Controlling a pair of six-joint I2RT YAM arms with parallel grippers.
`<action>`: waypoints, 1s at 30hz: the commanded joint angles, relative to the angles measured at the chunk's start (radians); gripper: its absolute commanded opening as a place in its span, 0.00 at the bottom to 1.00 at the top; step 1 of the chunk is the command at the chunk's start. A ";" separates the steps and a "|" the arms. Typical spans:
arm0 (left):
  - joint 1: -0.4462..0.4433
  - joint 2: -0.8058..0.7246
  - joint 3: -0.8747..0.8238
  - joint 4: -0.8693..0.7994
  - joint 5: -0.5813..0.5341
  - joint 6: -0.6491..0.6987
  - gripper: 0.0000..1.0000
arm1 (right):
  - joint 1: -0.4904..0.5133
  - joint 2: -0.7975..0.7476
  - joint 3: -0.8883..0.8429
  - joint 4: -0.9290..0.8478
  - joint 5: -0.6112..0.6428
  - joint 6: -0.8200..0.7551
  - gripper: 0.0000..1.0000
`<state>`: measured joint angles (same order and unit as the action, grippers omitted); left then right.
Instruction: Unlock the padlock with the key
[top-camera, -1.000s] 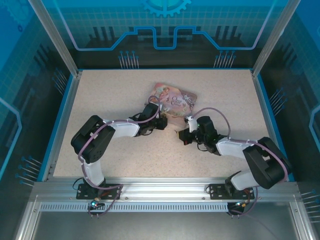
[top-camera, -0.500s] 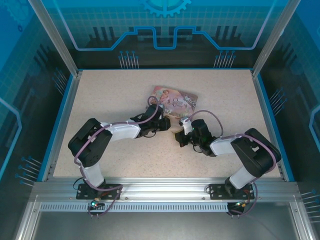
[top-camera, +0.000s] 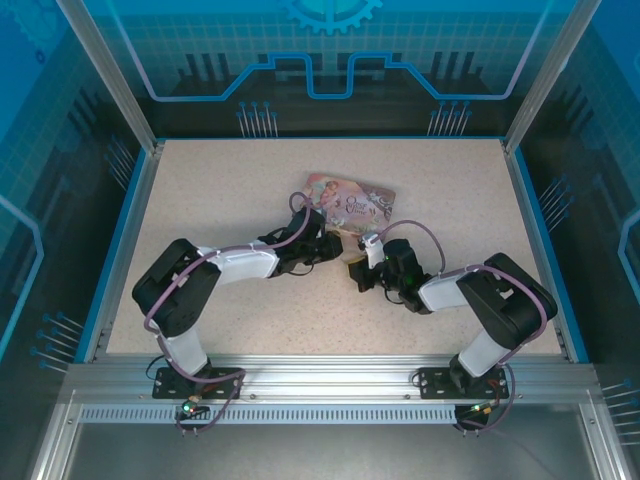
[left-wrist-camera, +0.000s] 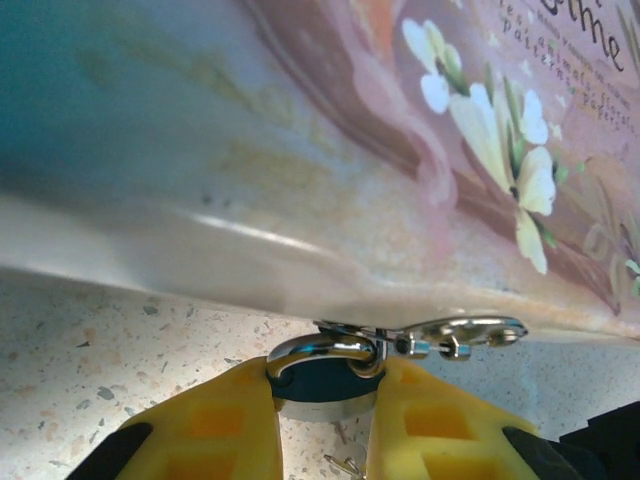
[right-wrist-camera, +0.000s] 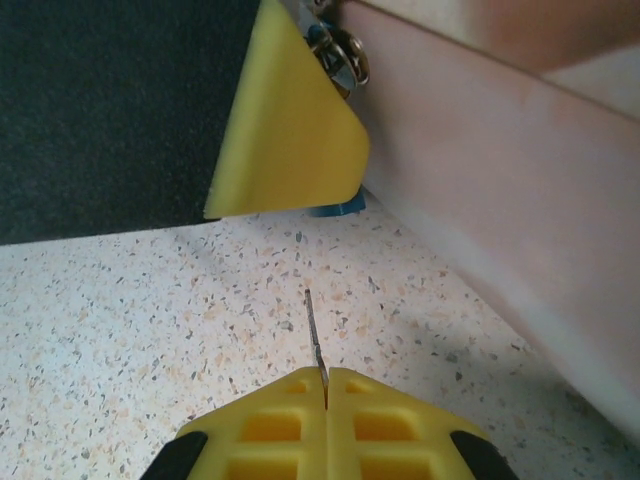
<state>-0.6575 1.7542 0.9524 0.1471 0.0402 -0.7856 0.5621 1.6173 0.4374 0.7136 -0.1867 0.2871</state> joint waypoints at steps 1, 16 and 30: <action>-0.011 -0.057 0.001 0.047 0.029 -0.032 0.16 | -0.008 0.009 -0.004 0.041 0.015 -0.003 0.00; -0.010 -0.070 -0.011 0.062 0.036 -0.065 0.15 | -0.025 -0.047 -0.026 0.078 0.020 0.018 0.00; -0.011 -0.067 -0.015 0.078 0.048 -0.085 0.15 | -0.028 -0.018 -0.008 0.121 0.003 0.038 0.00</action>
<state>-0.6586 1.7325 0.9440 0.1631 0.0570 -0.8528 0.5430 1.5898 0.4202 0.7876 -0.1722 0.3111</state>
